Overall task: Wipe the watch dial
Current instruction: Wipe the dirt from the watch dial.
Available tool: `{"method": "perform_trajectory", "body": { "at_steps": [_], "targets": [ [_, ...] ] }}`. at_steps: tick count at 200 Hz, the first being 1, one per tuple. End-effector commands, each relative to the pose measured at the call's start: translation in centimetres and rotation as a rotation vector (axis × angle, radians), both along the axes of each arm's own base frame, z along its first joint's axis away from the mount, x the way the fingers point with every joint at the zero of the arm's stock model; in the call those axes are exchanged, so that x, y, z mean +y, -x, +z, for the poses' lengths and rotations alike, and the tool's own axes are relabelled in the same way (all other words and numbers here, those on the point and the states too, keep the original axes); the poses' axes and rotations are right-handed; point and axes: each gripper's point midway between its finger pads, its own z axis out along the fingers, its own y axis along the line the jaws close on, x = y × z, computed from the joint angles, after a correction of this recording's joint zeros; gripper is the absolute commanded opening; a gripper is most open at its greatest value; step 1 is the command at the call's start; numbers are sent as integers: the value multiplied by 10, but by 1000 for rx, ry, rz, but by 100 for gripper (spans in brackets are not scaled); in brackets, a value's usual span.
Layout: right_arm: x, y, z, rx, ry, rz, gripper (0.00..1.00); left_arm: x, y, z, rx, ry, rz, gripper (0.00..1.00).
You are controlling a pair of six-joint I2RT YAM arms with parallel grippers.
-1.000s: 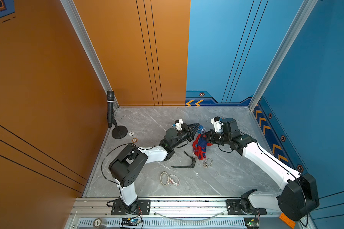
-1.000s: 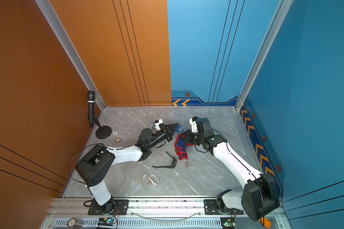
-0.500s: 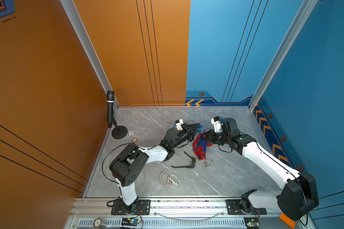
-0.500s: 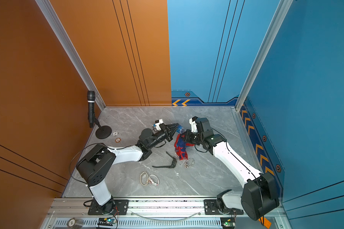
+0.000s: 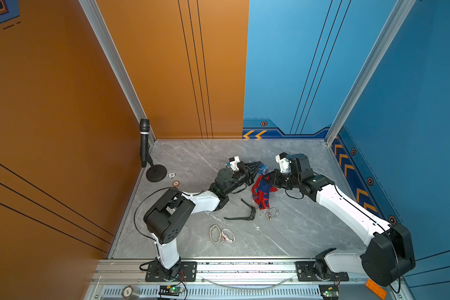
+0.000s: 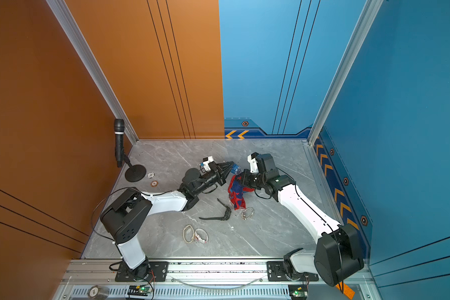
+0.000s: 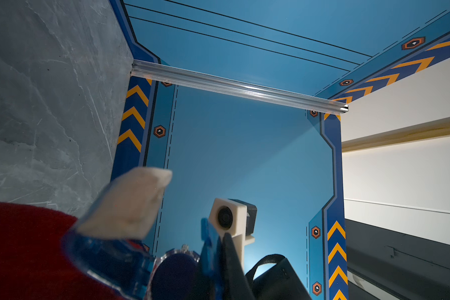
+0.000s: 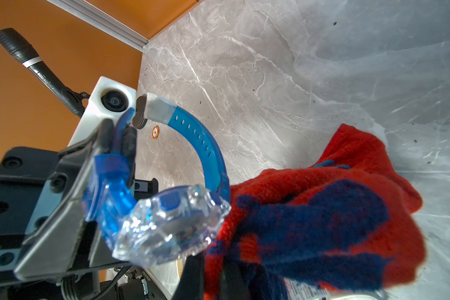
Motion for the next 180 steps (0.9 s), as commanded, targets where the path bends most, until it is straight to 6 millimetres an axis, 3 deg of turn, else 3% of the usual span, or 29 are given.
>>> {"method": "perform_trajectory", "body": {
  "at_steps": [1, 29, 73, 133, 158, 180],
  "targets": [
    [3, -22, 17, -99, -48, -13, 0, -18, 17, -16, 39, -38, -93, 0],
    [-10, -26, 1, -58, -47, -45, 0, -13, 15, -16, 39, -39, -85, 0],
    [-22, -18, 30, -109, -58, -63, 0, -2, 12, -15, 36, -43, -65, 0],
    [3, 8, 74, -168, -136, -9, 0, 0, 8, -18, 41, -45, -50, 0],
    [13, 11, 69, -154, -111, 10, 0, 3, 7, -15, 38, -40, -39, 0],
    [1, 6, 47, -101, -29, -36, 0, 10, 6, -15, 37, -42, -31, 0]
  ]
}}
